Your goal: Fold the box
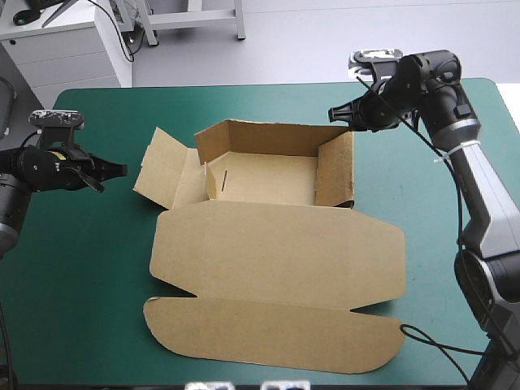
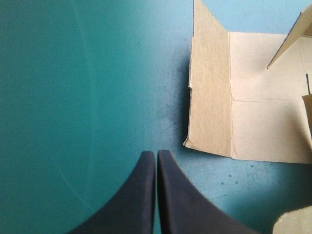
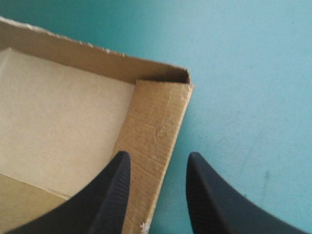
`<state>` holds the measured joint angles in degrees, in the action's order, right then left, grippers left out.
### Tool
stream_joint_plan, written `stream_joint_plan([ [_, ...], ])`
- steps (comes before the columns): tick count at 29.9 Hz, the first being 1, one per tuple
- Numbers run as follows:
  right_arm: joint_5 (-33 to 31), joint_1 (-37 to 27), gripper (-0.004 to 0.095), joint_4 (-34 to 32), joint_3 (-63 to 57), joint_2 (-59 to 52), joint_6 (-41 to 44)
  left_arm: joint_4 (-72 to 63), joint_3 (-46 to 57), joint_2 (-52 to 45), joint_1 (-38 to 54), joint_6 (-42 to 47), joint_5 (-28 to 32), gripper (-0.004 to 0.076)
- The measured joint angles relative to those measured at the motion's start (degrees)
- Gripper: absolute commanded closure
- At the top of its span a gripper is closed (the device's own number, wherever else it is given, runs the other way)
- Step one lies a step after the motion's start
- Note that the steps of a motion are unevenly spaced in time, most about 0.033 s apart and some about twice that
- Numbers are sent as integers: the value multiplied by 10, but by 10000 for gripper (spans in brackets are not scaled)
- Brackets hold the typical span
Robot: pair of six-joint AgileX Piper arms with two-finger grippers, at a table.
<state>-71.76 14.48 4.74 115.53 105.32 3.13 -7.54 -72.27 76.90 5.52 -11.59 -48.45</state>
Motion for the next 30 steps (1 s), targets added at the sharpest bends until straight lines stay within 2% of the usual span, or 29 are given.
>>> stream_joint_plan([
  [5,1,0,585,4,-38,36,-4,-1,0,0,0,0,-1,731],
  [18,7,0,585,33,-41,126,-5,-1,0,0,0,0,-3,731],
  [21,8,0,663,40,-41,142,-9,-1,0,0,0,0,-3,731],
  [24,10,-1,910,48,-41,147,-23,-1,0,0,0,0,-3,731],
  [30,14,0,926,63,-41,147,-31,-8,0,0,12,10,-4,731],
])
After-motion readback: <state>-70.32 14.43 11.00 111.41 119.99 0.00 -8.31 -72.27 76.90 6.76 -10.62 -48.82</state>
